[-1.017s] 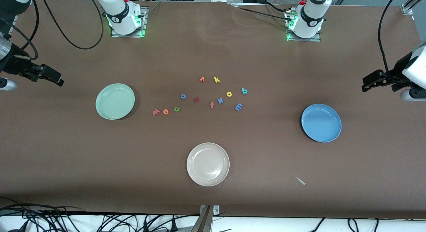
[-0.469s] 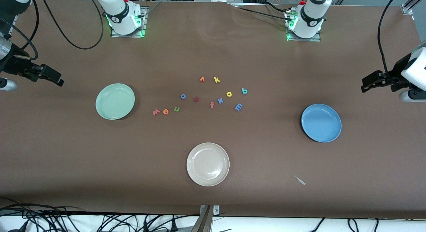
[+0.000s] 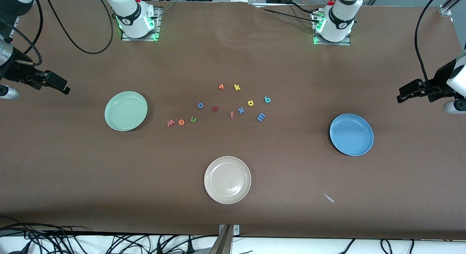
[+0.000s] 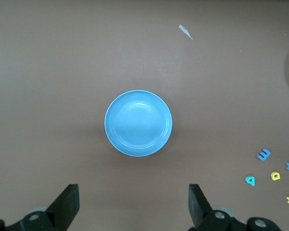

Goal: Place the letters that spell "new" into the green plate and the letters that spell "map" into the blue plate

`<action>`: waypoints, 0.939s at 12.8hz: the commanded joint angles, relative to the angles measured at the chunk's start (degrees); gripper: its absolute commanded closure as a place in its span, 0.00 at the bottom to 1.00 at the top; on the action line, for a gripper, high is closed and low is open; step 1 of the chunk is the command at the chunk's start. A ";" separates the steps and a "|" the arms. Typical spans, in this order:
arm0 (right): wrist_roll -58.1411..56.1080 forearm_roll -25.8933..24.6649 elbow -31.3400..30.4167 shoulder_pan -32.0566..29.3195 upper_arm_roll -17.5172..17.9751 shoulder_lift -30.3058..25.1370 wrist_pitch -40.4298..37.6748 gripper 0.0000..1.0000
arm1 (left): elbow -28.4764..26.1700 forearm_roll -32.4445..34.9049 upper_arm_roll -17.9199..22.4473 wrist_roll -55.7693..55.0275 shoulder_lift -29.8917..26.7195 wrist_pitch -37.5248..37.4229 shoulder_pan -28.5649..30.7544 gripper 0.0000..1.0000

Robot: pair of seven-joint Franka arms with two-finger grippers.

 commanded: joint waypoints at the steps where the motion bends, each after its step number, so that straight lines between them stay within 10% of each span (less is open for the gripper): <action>1: 0.21 0.37 0.65 -0.15 0.28 0.14 -0.63 0.00 | -0.57 -1.72 0.14 1.19 -0.40 0.83 0.17 0.00; 12: 0.48 0.37 0.65 -0.15 0.28 0.14 -0.72 0.00 | -0.66 -0.93 -0.12 1.19 -0.40 1.27 -0.45 0.00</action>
